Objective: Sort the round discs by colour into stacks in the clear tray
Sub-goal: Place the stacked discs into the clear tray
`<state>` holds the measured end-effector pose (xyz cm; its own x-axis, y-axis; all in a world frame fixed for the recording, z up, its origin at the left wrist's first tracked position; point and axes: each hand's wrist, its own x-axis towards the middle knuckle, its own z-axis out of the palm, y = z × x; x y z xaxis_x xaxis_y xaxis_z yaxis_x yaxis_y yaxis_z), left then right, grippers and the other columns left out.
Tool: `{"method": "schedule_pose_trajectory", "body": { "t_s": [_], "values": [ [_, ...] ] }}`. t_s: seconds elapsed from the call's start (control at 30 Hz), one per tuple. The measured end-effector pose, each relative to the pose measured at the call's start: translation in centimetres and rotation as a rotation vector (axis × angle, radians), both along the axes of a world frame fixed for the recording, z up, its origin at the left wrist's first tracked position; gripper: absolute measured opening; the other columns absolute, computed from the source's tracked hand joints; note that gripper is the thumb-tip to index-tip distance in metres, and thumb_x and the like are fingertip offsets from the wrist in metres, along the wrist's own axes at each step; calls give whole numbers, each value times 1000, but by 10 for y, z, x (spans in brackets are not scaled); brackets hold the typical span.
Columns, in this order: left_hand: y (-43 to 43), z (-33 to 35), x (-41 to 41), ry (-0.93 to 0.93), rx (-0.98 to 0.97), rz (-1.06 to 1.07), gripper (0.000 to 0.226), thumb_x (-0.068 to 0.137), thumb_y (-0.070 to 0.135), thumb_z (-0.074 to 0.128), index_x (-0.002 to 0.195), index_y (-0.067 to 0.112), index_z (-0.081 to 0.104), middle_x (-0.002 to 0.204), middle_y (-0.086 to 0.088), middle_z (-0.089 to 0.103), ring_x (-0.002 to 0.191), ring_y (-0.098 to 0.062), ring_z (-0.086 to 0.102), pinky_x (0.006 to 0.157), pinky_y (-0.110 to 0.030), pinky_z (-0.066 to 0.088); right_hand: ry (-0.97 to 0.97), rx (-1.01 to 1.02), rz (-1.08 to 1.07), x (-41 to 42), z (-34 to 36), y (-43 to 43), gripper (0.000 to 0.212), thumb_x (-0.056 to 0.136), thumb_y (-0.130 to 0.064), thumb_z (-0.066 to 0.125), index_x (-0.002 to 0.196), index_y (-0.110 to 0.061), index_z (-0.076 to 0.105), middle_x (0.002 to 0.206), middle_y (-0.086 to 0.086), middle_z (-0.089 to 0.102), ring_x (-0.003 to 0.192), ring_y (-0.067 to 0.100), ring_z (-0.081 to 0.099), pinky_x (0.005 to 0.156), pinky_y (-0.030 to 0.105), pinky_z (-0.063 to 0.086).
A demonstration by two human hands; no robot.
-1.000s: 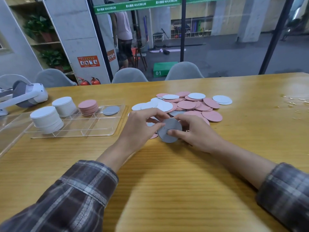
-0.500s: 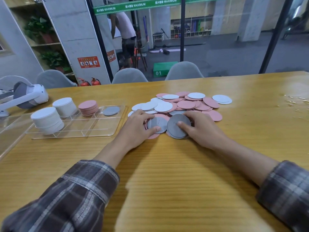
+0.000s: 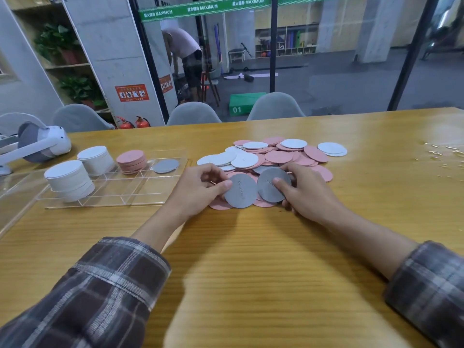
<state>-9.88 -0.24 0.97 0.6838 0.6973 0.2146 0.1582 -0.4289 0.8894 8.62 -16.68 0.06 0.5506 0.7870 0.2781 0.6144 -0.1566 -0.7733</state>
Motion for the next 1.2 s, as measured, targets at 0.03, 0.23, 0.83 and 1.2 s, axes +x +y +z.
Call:
{"method": "schedule_pose_trajectory", "body": {
  "t_s": [0.03, 0.23, 0.83, 1.2],
  "values": [
    [-2, -1, 1, -28, -75, -28, 10, 90, 5, 78, 91, 5, 69, 75, -7, 70, 63, -16, 68, 59, -31, 61, 4, -7, 3, 0, 0, 1, 9, 103, -24, 56, 109, -18, 61, 69, 1, 68, 44, 6, 58, 44, 22, 45],
    [-21, -9, 20, -27, -216, -31, 15, 91, 8, 78, 101, 3, 67, 82, -15, 75, 64, -16, 74, 57, -21, 57, 127, -12, 58, -3, 1, 1, 18, 107, -20, 43, 106, -13, 59, 80, 6, 62, 52, 14, 62, 47, 33, 42],
    [-10, -22, 75, 69, 624, 36, 20, 89, 16, 77, 109, 19, 77, 100, 9, 62, 88, 1, 52, 80, -16, 45, -119, 14, -120, 31, 9, -13, 19, 100, -23, 60, 117, -16, 64, 103, -3, 67, 95, 19, 58, 70, 24, 33],
    [-1, -23, 87, 81, 983, 5, 7, 92, 12, 76, 96, 11, 81, 97, 0, 66, 90, -21, 62, 58, -30, 49, -100, -1, -155, 40, 5, -10, 16, 100, -23, 59, 113, -16, 63, 99, -2, 65, 93, 21, 57, 71, 29, 35]
  ]
}}
